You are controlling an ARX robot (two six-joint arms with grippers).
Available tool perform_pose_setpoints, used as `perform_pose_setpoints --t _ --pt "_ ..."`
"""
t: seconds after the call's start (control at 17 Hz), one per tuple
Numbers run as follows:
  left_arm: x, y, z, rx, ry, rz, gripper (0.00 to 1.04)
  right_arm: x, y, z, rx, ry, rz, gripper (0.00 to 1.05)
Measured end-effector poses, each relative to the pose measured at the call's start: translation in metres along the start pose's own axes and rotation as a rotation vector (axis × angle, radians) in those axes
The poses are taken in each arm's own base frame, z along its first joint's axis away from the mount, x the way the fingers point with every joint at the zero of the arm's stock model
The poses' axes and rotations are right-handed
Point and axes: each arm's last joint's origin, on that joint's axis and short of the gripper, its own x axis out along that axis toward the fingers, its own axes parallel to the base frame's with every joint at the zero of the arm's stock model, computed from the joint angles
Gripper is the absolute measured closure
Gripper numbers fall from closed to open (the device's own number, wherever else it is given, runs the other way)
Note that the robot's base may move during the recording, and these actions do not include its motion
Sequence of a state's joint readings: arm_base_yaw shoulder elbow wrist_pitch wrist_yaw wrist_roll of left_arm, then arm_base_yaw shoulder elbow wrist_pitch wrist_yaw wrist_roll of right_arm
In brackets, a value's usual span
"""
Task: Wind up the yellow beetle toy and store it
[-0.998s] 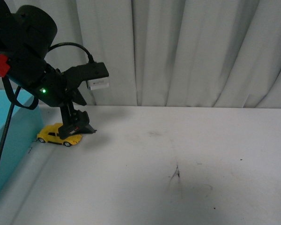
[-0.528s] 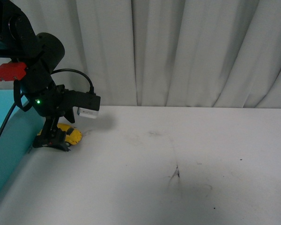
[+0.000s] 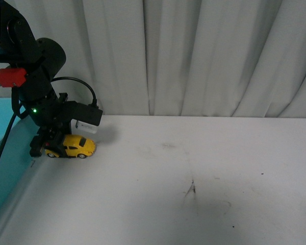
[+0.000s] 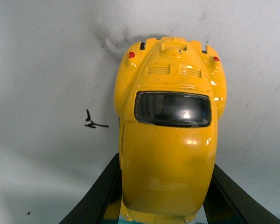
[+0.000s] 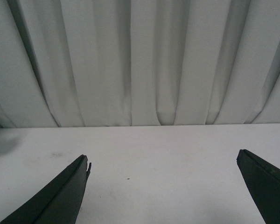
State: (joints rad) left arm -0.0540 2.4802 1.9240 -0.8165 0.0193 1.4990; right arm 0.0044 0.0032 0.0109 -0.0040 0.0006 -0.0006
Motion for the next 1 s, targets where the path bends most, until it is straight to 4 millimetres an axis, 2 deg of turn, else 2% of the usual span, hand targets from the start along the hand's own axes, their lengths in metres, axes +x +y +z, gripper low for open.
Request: perform_pose_setpoints --t 0.35,0.65,0.76,0.82,0.88,0.94,1.0 --pt "-0.012 -0.012 0.013 -0.107 -0.148 -0.078 0.64 0.0 0.0 0.0 0.0 0.0 0.0 0.06" --pt "-0.025 -0.013 0.018 -0.15 -0.225 -0.07 0.64 0.0 0.0 0.0 0.0 0.0 0.0 0.06" --pt "-0.056 -0.012 0.022 -0.192 -0.334 -0.009 0.64 0.0 0.0 0.0 0.0 0.0 0.0 0.06" --pt "-0.096 -0.014 0.021 -0.227 -0.457 0.08 0.64 0.0 0.0 0.0 0.0 0.0 0.0 0.06" --pt "-0.162 -0.028 -0.011 -0.338 -0.603 0.283 0.64 0.0 0.0 0.0 0.0 0.0 0.0 0.06" --pt "-0.177 -0.039 -0.057 -0.523 -0.565 0.445 0.64 0.0 0.0 0.0 0.0 0.0 0.0 0.06" --pt "-0.176 -0.042 -0.076 -0.611 -0.516 0.506 0.64 0.0 0.0 0.0 0.0 0.0 0.0 0.06"
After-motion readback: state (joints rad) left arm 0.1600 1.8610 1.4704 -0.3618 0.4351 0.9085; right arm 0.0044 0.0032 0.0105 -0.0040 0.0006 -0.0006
